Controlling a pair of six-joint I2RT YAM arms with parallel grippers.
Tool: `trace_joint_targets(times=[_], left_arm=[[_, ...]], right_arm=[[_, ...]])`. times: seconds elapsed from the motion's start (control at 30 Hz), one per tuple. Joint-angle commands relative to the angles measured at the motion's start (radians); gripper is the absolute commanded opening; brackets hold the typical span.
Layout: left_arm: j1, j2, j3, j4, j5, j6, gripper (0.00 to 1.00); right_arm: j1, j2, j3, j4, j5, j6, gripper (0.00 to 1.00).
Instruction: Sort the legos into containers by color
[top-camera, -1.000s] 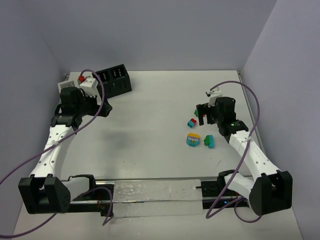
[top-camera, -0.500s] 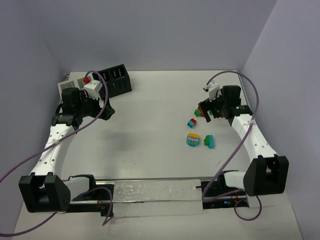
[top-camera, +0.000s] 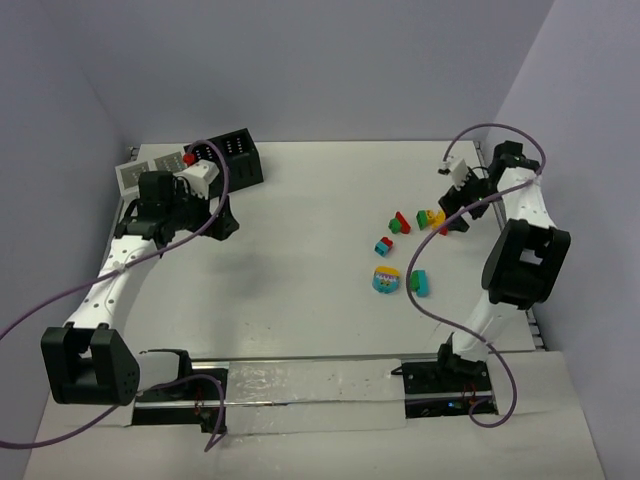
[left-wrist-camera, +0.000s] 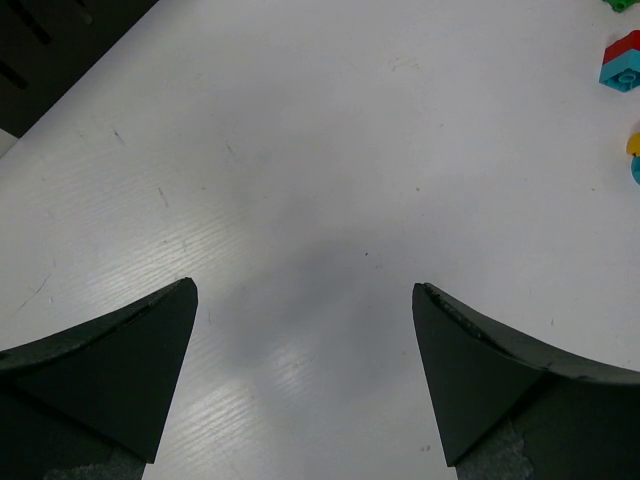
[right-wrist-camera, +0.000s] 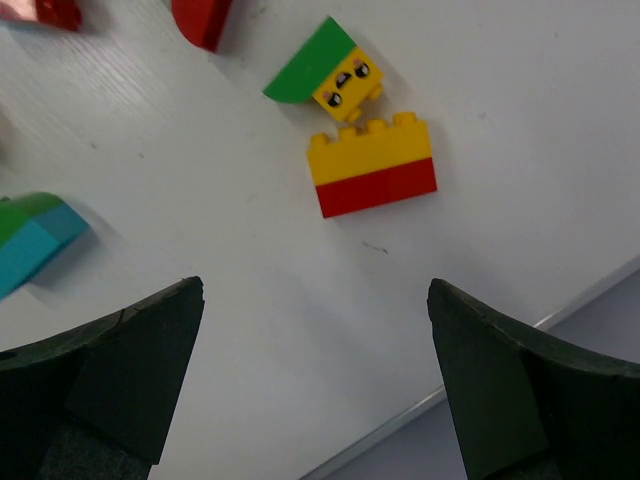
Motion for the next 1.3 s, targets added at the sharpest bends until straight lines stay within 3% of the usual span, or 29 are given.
trace_joint_targets(times=[0.0, 0.4, 0.63, 1.27], left_arm=[[-0.019, 0.019, 0.062, -0.010, 0.008, 0.017, 0.99], [-0.027, 0.060, 0.062, -0.009, 0.021, 0.023, 0.99], [-0.028, 0.083, 0.067, -0.013, 0.018, 0.022, 0.99], [-0.028, 0.117, 0.076, -0.011, -0.005, 0.037, 0.99]], right_arm=[[-0.041, 0.077, 0.126, -0.125, -0.076, -0.222, 1.00], [-0.040, 0.233, 0.188, -0.154, -0.064, -0.386, 1.00], [-0.035, 0.331, 0.282, -0.154, -0.094, -0.337, 1.00], [0.007, 0.404, 0.267, -0.106, -0.063, -0.306, 1.00]])
